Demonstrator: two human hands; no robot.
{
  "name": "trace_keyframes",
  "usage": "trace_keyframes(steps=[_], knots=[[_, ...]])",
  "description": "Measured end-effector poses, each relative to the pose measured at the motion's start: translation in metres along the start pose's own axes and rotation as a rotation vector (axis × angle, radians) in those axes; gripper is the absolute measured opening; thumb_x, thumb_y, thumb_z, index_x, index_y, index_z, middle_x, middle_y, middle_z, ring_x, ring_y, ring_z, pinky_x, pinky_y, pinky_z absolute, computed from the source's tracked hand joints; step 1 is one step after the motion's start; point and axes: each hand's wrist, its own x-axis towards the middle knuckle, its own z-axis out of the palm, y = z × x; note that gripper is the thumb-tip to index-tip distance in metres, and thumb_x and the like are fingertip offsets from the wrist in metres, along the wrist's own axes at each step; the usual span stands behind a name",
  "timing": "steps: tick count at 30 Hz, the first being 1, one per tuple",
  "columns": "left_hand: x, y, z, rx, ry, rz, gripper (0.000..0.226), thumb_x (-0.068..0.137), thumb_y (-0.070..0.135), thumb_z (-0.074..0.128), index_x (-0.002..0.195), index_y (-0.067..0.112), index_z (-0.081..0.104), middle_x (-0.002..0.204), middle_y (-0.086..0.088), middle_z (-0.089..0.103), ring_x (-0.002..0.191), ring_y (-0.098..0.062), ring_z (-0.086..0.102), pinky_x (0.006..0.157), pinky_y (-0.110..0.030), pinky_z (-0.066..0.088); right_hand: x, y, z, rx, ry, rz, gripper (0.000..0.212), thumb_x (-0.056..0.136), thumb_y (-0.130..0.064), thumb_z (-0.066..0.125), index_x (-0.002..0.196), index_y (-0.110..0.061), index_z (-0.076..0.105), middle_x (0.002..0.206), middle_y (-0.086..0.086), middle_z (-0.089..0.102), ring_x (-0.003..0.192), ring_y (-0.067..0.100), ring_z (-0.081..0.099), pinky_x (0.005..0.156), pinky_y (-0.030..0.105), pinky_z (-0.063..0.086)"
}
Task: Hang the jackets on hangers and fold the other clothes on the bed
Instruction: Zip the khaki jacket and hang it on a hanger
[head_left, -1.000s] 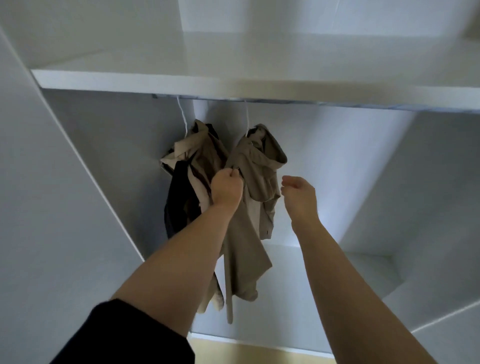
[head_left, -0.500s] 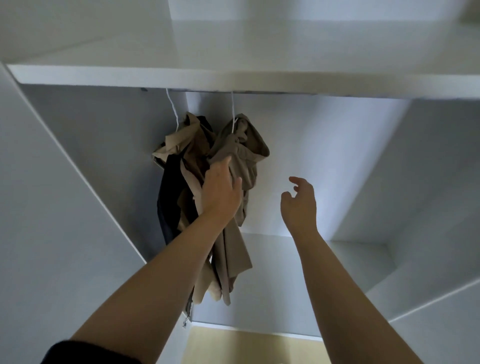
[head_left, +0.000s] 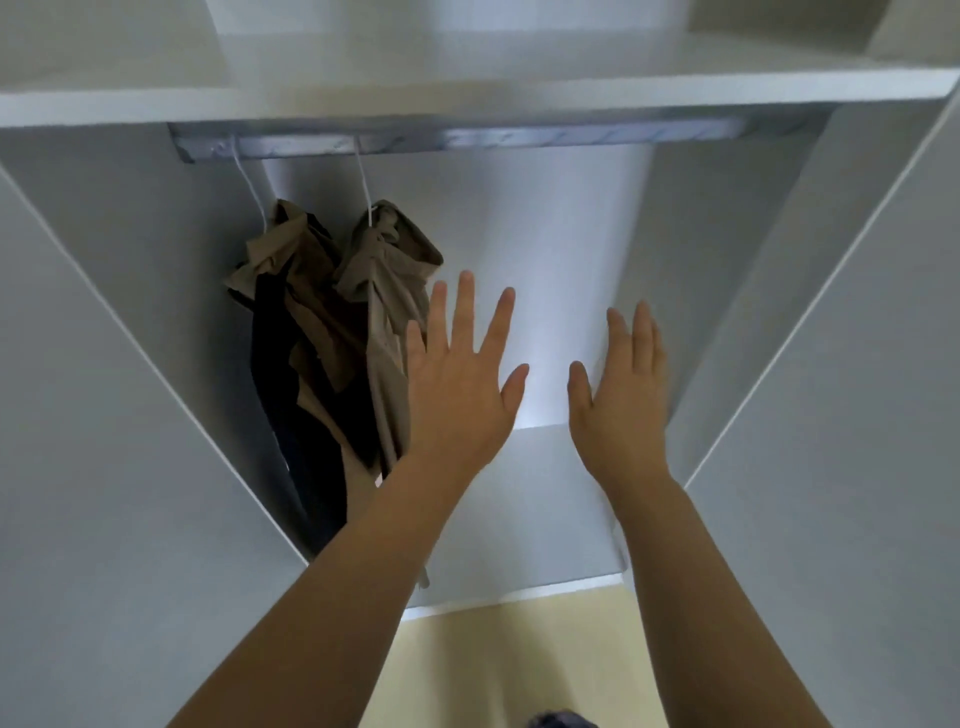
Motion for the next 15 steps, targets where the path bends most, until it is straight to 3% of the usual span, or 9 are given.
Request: trace_keyframes(steps=[5,9,15], knots=[[-0.028,0.054,-0.029,-0.095,0.031,0.074,0.073,0.093,0.055,0.044,0.152,0.026,0.013,0.159,-0.014,0.011,0.146,-0.036,0.011,0.112,-0.054,0.009,-0.03,0.025,-0.073,-0.011,0.116,0.019,0.056,0.097,-0.028,0.045,0.147,-0.009,0.028,0.159,0.011,0.013,0.145,0.031,0.012,0.117,0.049,0.019],[-0.048,0.102,-0.058,-0.164,0.005,0.144,0.069,0.093,0.056,0.028,0.152,0.026,0.011,0.16,-0.013,0.007,0.146,-0.035,0.006,0.114,-0.055,0.009,-0.064,0.046,-0.124,-0.058,0.206,0.033,0.055,0.096,-0.023,0.047,0.146,-0.006,0.031,0.158,0.015,0.015,0.145,0.033,0.013,0.117,0.046,0.018],[-0.11,0.204,-0.106,-0.357,-0.031,0.278,0.074,0.09,0.045,0.055,0.151,0.02,0.021,0.158,-0.015,0.018,0.145,-0.036,0.015,0.112,-0.055,0.017,-0.153,0.105,-0.218,-0.119,0.333,0.118,0.053,0.095,-0.02,0.05,0.143,-0.001,0.035,0.155,0.022,0.021,0.142,0.039,0.019,0.116,0.047,0.02]])
